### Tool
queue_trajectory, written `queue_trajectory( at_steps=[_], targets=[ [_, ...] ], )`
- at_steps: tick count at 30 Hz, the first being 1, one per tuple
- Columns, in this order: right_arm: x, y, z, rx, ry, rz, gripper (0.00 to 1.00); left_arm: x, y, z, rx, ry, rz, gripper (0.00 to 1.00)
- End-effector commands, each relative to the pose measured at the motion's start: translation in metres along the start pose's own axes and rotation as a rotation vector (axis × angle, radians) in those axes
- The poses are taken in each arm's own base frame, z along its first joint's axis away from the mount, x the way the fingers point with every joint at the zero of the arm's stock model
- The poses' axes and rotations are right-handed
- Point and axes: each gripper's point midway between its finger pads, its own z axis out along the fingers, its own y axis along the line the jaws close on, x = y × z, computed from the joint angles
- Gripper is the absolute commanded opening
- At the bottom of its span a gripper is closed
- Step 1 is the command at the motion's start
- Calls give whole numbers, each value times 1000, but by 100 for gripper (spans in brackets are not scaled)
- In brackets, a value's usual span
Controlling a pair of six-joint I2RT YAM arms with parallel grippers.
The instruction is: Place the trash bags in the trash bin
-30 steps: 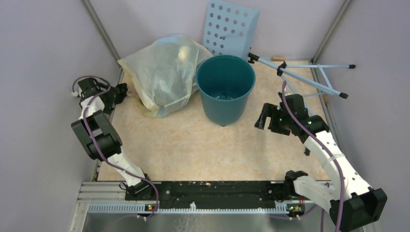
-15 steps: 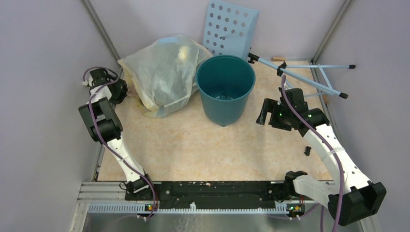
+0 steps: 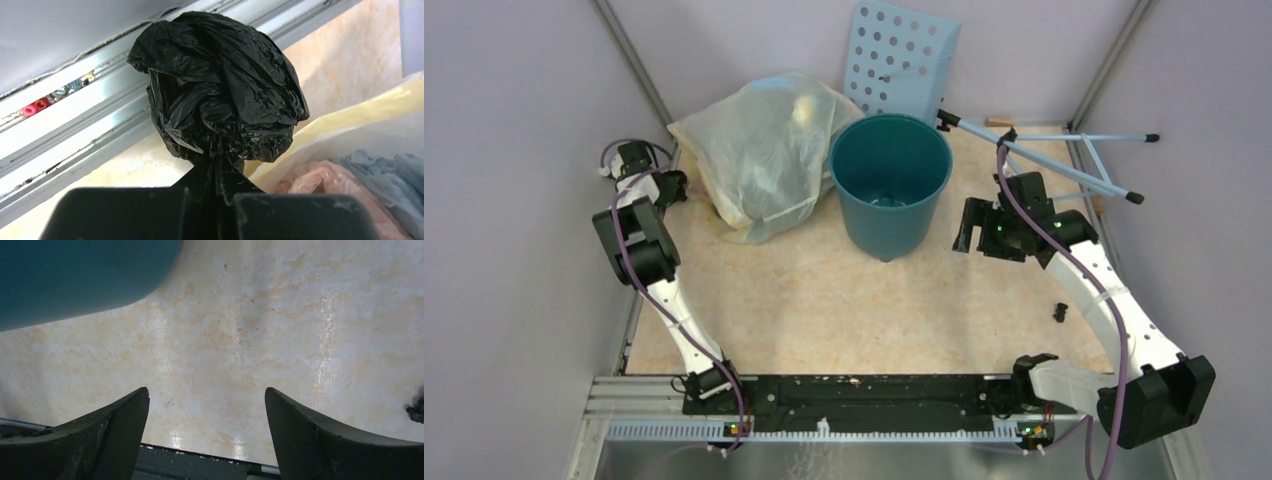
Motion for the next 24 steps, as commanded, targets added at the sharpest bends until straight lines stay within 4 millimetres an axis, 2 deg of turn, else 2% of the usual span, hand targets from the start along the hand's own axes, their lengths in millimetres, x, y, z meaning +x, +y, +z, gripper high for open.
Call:
queue_trajectory(
  at_steps=[1, 7, 11, 14, 20, 22, 24],
  targets=[
    [-22, 13, -9, -41, -67, -24, 85, -20, 12, -32, -15, -19, -49, 0],
    [-20, 18, -8, -67, -67, -3, 85, -2, 20, -104, -9, -7, -91, 0],
    [-22, 26, -11, -103, -70, 24, 83, 27, 23, -146, 28, 23, -119, 0],
    [-25, 33, -14, -132, -73, 42, 82, 40, 4, -187, 98, 29, -81, 0],
    [-23, 47, -24, -202, -63, 88, 82, 25, -22, -262, 226, -72, -50, 0],
    [-24, 56, -29, -243, -57, 116, 82, 31, -37, -290, 331, -42, -55, 0],
    [-27, 65, -33, -286, -54, 147, 82, 50, -55, -318, 474, 26, -55, 0]
  ],
)
